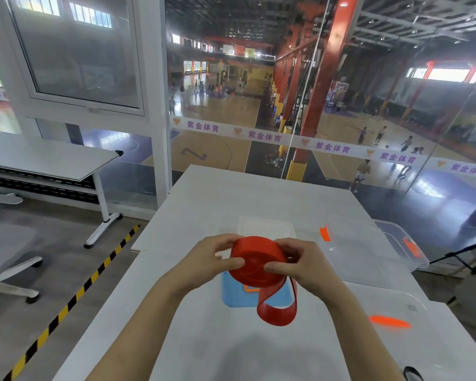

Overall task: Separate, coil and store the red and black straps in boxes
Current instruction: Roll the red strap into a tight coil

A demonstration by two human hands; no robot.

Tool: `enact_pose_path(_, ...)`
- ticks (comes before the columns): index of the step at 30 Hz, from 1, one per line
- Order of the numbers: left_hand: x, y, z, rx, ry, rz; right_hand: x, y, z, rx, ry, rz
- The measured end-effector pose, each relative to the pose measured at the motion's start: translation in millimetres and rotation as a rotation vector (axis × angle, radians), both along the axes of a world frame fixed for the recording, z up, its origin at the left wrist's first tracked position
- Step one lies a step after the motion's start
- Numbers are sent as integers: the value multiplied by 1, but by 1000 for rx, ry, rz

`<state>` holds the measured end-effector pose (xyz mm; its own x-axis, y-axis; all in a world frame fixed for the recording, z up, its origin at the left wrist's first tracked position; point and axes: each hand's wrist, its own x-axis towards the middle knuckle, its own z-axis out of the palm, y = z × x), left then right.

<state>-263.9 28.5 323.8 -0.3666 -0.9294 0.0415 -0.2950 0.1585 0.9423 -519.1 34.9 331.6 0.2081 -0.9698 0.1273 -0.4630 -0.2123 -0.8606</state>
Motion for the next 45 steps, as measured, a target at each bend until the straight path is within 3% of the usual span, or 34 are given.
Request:
enact_pose_path(4, -11, 1, 6, -91, -199, -36, 5, -1, 3, -32, 175, 70)
enact_pose_path(6, -14, 2, 6, -145, -214, -32, 9, -1, 3, -49, 177, 77)
enact_pose_path(8, -12, 4, 5, -142, -97, 41, 9, -2, 3, -43, 109, 73)
enact_pose_path(12, -10, 7, 3, 25, 345, 125, -2, -1, -2, -38, -69, -20)
enact_pose_path(14, -10, 8, 2, 56, 425, 120, -5, 0, -4, -51, -182, -64)
enact_pose_path(19, -10, 5, -6, 133, 304, 45, -3, -1, 2, -61, -189, -91)
enact_pose_path(23, -3, -3, -4, 50, -4, 11, -2, -1, 4, -52, 6, -25)
enact_pose_path(27, -10, -2, 5, -21, -143, -7, 6, -5, 0, -56, 148, 22)
enact_pose_path(39, -12, -1, -1, 150, 477, 101, 0, -6, -4, -11, -235, -47)
enact_pose_path(42, -12, -4, -4, 194, 472, 43, 0, -6, -4, -39, -251, -100)
enact_pose_path(45, -5, -9, -5, 199, 305, -23, -3, -6, 2, -23, -167, -70)
